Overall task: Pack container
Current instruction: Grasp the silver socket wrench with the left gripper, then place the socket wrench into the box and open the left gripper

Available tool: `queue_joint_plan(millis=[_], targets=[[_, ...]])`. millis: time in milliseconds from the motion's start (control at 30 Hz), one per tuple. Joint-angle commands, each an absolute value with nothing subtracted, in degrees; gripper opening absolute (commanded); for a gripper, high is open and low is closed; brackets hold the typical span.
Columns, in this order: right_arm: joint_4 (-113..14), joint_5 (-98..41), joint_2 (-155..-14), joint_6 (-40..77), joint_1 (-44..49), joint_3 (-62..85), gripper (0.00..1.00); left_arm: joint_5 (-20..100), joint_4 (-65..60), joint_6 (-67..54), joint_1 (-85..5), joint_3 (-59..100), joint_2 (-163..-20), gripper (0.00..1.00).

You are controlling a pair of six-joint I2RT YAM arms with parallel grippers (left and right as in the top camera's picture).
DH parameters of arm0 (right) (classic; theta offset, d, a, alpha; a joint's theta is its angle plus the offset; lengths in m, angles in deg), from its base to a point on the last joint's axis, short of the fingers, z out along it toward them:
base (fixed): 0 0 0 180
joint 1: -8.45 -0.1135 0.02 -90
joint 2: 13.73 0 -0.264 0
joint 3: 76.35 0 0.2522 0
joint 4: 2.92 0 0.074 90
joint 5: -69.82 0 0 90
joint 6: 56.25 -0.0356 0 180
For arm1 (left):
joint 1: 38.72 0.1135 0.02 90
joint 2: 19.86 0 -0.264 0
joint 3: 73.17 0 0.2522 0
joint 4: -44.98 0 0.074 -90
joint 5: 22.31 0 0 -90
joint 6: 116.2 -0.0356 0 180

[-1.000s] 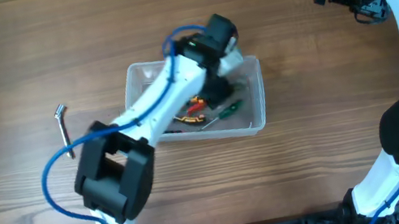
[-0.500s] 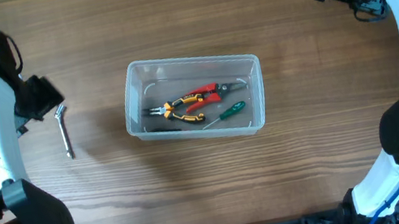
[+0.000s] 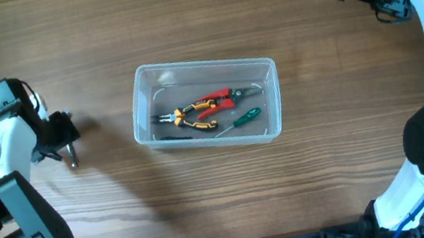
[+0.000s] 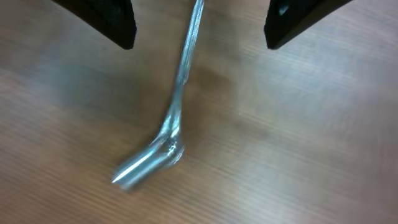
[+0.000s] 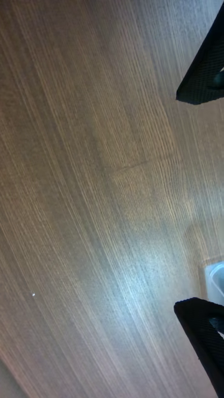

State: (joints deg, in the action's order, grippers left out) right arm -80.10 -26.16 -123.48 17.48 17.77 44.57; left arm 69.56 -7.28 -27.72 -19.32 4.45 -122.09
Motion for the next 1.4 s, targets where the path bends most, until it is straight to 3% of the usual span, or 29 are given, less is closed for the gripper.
queue_joint_plan(millis=[0,233,367,433,533,700,933,1033,1233,1367], targets=[[-80.38,-26.7,-124.45,16.85,17.46,44.15,1.0,66.41,-3.45,-33.73,-19.48,4.38,-125.39,0.72],[-80.62,-27.38,-124.45,16.85,17.44,44.15,1.0,67.13,-2.21,-35.06,-19.48,4.38,-129.57,0.66],[-80.62,-27.75,-124.45,16.83,17.44,44.15,1.0,67.13,-2.43,-36.51,-19.48,4.38,-129.59,0.36],[-80.62,-27.75,-124.45,16.85,17.44,44.15,1.0,67.13,-2.43,-36.48,-19.48,4.38,-129.59,0.14],[-80.6,-27.75,-124.45,16.85,17.44,44.15,1.0,67.13,-2.56,-36.48,-19.48,4.38,-129.59,0.04],[-80.58,-27.75,-124.45,16.83,17.42,44.15,1.0,67.09,-2.62,-36.51,-19.61,5.02,-129.46,0.04],[-80.56,-27.75,-124.45,16.83,17.42,44.15,1.0,67.24,-15.93,-39.52,-27.04,20.93,-122.62,0.04],[-80.54,-27.73,-124.45,16.8,17.42,44.15,1.0,64.97,-22.43,-45.71,-34.45,27.31,-118.62,0.04],[-80.36,-27.75,-124.45,16.63,17.42,44.15,1.0,64.46,-22.78,-78.62,-62.08,28.08,-113.24,0.04],[-80.45,-27.77,-124.45,16.63,17.42,44.15,1.0,64.46,-24.24,-82.47,-67.5,27.55,-120.08,0.04]])
